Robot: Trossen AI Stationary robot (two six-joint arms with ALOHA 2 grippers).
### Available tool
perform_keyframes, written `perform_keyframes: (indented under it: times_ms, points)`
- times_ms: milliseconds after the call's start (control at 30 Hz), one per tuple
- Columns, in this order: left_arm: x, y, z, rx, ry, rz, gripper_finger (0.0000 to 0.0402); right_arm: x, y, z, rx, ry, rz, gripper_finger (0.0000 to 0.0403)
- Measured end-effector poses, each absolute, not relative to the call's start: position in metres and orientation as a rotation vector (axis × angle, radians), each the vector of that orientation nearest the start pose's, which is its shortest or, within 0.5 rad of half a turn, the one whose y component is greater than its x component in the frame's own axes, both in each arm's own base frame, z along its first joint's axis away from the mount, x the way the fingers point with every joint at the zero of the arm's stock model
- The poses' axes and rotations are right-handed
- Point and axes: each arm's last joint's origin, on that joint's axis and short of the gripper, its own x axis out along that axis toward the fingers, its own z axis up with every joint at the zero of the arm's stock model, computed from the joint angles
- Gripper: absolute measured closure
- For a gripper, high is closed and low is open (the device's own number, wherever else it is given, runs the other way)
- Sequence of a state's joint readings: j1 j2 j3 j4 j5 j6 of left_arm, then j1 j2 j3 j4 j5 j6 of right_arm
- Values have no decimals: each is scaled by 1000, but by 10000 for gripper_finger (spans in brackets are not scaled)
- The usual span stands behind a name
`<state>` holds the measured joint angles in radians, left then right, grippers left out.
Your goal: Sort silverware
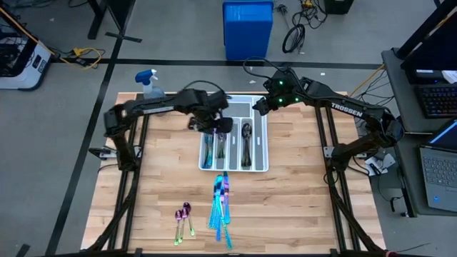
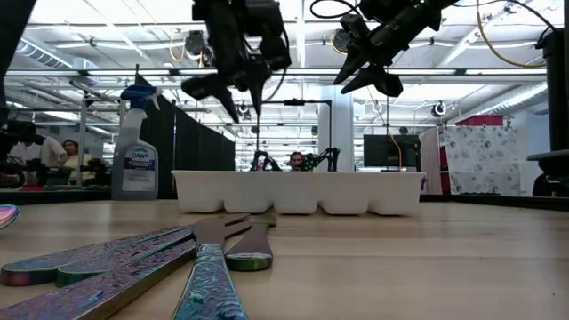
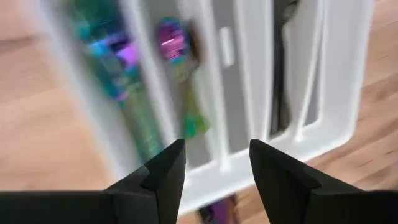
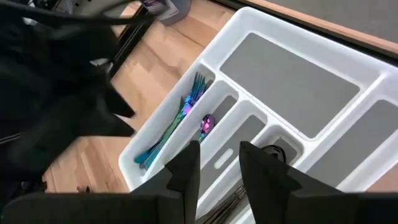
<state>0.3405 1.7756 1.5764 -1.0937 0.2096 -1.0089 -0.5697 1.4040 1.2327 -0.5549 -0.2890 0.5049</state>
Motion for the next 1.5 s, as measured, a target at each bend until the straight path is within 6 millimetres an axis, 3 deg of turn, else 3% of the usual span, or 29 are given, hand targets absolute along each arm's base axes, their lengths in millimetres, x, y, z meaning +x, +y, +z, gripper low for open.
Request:
perform_keyframes:
  times_ms: [133, 267, 467, 767, 900, 967, 1067, 1200, 1367, 1500]
  points:
    - [314, 82, 296, -1143, 1235, 782, 236, 257, -155, 318, 770, 588, -427, 307]
    - [297, 37, 305, -1090, 1399, 856, 236, 256, -155, 318, 758, 594, -421, 307]
    - [292, -29, 306, -1163, 1460, 963, 236, 256, -155, 317, 744, 598, -414, 307]
    - [287, -124, 285, -1463, 1317, 1092, 236, 256, -153, 318, 752, 604, -365, 307]
    - [274, -158, 263, -1553, 1262, 1228, 235, 256, -153, 318, 747, 609, -336, 307]
    - [268, -174, 249, -1575, 1308, 1193, 230, 256, -153, 318, 747, 610, -330, 307]
    - [262, -187, 226, -1580, 1374, 1138, 201, 257, -153, 318, 744, 607, -326, 307]
    - [261, -190, 198, -1549, 1375, 1159, 136, 257, -153, 318, 742, 608, -325, 307]
    - [262, -192, 182, -1523, 1391, 1194, 62, 257, -152, 318, 761, 613, -308, 307]
    - [267, -196, 172, -1522, 1391, 1196, 28, 257, -151, 318, 761, 616, -303, 307]
